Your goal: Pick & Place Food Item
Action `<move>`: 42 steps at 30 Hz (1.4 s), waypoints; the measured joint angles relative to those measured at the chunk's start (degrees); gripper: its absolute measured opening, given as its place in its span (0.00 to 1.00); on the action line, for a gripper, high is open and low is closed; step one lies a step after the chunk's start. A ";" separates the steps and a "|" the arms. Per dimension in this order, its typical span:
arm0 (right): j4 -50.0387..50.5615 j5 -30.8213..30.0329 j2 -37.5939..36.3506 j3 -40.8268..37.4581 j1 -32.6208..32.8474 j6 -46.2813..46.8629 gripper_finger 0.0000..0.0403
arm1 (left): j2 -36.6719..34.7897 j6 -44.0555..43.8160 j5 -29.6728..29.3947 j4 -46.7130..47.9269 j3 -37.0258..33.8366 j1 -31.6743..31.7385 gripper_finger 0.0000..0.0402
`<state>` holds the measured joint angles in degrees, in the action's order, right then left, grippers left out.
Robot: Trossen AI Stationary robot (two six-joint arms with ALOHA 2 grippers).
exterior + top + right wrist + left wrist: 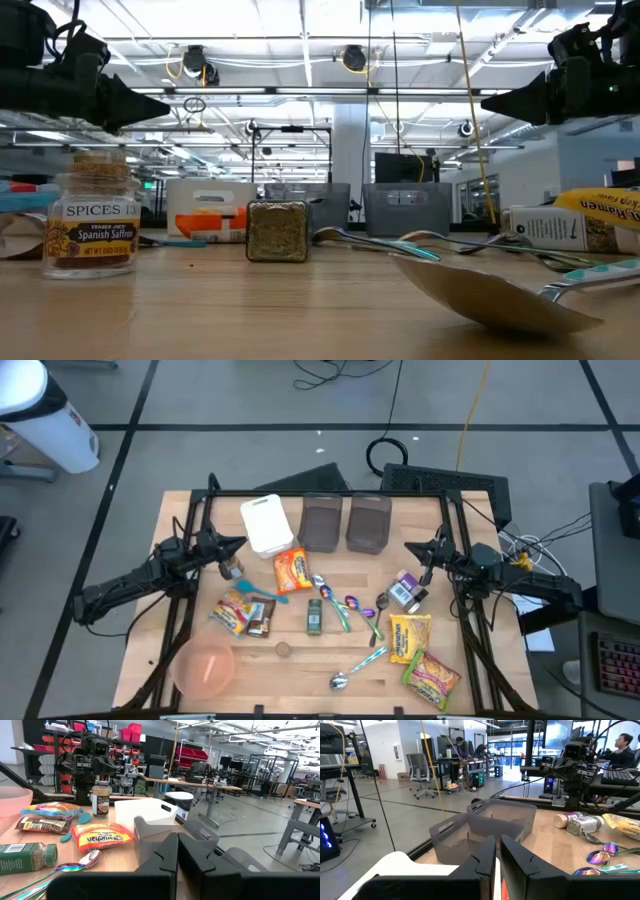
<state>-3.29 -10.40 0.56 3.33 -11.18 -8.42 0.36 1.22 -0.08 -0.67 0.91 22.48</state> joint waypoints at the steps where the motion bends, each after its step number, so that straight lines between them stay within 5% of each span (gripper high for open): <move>1: 0.00 0.01 -0.01 0.01 0.00 0.00 0.00 | 0.00 0.02 0.00 0.00 0.02 -0.01 0.08; 30: -0.27 0.01 0.00 0.00 0.00 0.63 0.00 | 0.00 0.02 0.00 0.00 0.02 0.00 0.08; 42: -5.06 -0.05 -0.02 0.00 0.02 15.29 0.00 | 0.00 0.02 0.00 0.00 0.01 -0.01 0.08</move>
<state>-8.35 -10.45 0.54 3.33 -11.16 6.88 0.36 1.23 -0.08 -0.67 0.92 22.47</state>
